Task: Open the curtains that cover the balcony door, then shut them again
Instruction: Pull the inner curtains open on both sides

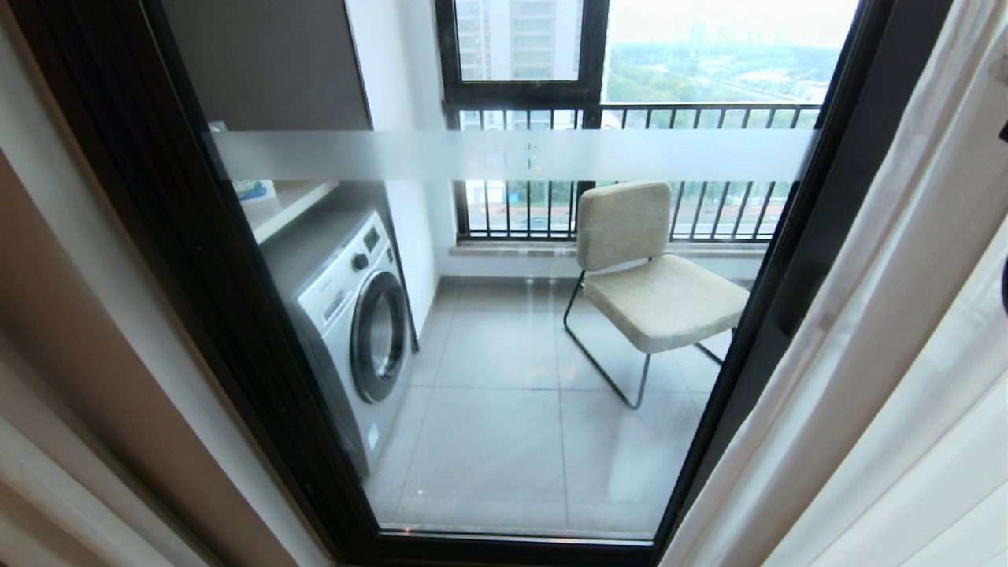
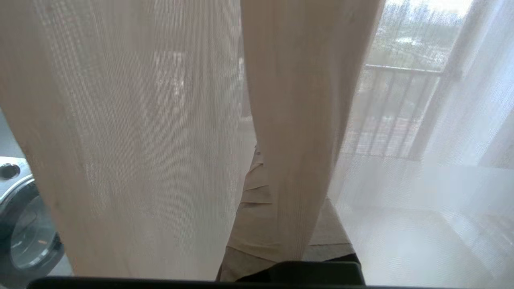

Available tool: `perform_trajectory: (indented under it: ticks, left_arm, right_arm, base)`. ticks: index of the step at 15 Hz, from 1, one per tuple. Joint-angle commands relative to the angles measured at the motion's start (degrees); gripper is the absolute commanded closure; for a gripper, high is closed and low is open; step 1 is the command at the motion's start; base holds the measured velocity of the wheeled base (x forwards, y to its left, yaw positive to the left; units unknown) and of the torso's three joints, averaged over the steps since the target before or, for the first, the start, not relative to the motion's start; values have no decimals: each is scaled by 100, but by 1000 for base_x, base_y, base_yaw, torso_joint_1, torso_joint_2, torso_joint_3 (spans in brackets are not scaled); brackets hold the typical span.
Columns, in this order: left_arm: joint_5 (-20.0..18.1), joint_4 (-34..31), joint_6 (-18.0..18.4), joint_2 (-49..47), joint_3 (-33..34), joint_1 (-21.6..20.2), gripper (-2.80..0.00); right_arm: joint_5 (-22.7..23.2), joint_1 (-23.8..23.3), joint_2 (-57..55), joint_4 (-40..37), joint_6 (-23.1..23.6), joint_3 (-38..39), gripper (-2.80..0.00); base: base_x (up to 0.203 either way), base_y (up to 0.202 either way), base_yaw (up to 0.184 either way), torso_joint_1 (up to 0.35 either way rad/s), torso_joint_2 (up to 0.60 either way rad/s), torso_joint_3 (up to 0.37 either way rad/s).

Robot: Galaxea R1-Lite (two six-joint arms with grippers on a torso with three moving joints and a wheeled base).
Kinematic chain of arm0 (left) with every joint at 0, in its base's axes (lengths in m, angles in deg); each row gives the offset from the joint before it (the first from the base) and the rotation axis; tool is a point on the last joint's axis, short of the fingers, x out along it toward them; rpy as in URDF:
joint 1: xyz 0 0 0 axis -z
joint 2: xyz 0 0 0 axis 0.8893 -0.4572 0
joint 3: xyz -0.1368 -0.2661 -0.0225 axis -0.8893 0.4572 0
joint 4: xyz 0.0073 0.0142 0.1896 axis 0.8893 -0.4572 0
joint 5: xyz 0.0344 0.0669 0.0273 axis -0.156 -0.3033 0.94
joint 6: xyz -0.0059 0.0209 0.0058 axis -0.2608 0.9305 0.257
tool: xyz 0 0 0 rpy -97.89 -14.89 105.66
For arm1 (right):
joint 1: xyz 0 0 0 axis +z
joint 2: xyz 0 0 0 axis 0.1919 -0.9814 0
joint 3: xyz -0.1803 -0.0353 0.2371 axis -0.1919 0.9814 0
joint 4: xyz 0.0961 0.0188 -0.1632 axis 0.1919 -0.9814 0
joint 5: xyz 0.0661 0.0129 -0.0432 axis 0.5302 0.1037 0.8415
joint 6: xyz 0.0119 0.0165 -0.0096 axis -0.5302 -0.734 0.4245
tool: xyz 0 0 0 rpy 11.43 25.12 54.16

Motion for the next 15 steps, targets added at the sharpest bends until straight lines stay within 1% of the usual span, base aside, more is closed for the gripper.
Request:
perform_trajectory:
  ticks: [1, 15]
  left_arm:
    - [2, 0, -2, 2, 0, 0, 0]
    - [-7, 9, -11, 2, 0, 0, 0]
  right_arm:
    - [6, -69, 38, 13, -17, 11, 0]
    - [6, -78, 139, 12, -17, 68, 0]
  base:
    - [0, 0, 0, 0, 0, 0]
    - [0, 0, 0, 0, 0, 0]
